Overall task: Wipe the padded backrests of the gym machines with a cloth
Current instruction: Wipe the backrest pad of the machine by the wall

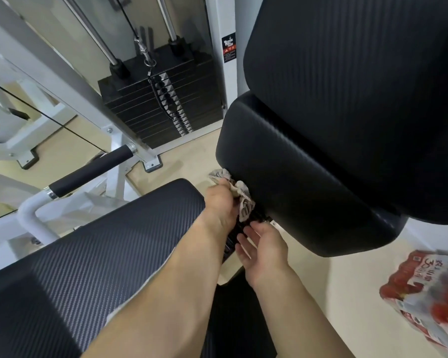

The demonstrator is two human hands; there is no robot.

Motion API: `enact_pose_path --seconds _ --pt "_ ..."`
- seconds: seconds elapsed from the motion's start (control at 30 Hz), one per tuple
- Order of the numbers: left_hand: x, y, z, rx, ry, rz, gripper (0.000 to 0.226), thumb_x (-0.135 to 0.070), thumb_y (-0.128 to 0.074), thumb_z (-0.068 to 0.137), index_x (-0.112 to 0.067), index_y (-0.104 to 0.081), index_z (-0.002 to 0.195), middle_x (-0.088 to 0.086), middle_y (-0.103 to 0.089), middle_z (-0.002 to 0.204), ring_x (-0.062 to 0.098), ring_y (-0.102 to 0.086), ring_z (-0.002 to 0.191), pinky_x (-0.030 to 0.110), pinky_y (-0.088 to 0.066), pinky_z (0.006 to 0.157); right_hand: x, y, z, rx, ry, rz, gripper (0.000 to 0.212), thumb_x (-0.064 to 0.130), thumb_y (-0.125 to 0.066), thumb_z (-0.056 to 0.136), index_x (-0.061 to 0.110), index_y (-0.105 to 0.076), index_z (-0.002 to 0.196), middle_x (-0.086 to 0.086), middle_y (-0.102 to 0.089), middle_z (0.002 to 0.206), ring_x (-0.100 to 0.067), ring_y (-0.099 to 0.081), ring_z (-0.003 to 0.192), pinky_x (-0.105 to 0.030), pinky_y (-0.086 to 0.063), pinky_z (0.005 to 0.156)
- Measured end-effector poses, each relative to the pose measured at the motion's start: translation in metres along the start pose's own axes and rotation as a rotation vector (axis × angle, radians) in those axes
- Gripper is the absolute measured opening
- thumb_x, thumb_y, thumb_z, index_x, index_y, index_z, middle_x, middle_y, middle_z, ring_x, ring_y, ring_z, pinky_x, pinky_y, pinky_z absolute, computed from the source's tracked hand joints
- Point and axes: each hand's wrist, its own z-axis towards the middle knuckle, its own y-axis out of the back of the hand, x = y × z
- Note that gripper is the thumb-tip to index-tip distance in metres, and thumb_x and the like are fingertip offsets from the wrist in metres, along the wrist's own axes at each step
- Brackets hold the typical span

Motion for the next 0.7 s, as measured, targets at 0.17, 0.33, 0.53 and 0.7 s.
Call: enact_pose_path --seconds 0.17,0.33,0.53,0.7 --pt "-0.021 -0.008 0.018 -0.054 -0.133 -0.037 0.031 -0.017 -0.033 0.108 -0.008 -0.046 0.081 0.006 -0.046 0.044 0.017 -0.044 0.035 0.022 -0.036 0.043 -0.002 0.016 -0.006 0.034 -0.023 -0.053 0.016 0.016 -0.058 0.098 0.009 -0.070 0.105 -0.010 -0.072 0.106 -0.027 -0.068 0.097 -0.036 -0.054 0.078" --pt "-0.066 -0.026 0.011 0.006 -0.362 0.197 0.034 -0.022 -0.034 0.101 -0.020 -0.047 0.070 -0.006 -0.039 0.052 0.013 -0.033 0.043 0.022 -0.026 0.047 0.005 0.023 -0.013 0.045 -0.032 -0.067 0.017 0.015 -0.061 0.095 0.008 -0.072 0.106 -0.011 -0.074 0.106 -0.025 -0.067 0.089 -0.038 -0.051 0.083" --pt "-0.030 -0.031 -0.026 -0.029 -0.679 0.196 0.030 -0.021 -0.035 0.103 -0.019 -0.056 0.082 0.007 -0.049 0.068 0.024 -0.045 0.057 0.033 -0.038 0.051 0.013 0.014 -0.025 0.066 0.017 -0.064 0.018 0.014 -0.057 0.097 0.007 -0.072 0.104 -0.010 -0.075 0.095 -0.026 -0.066 0.086 -0.039 -0.051 0.084" --pt "0.001 -0.033 -0.054 -0.172 -0.671 0.096 0.025 -0.017 -0.055 0.098 -0.027 -0.072 0.113 -0.010 -0.073 0.110 0.003 -0.069 0.098 0.010 -0.052 0.083 0.030 0.013 -0.035 0.079 0.099 -0.058 0.017 0.014 -0.056 0.096 0.009 -0.071 0.099 -0.010 -0.075 0.095 -0.028 -0.066 0.094 -0.043 -0.052 0.091"
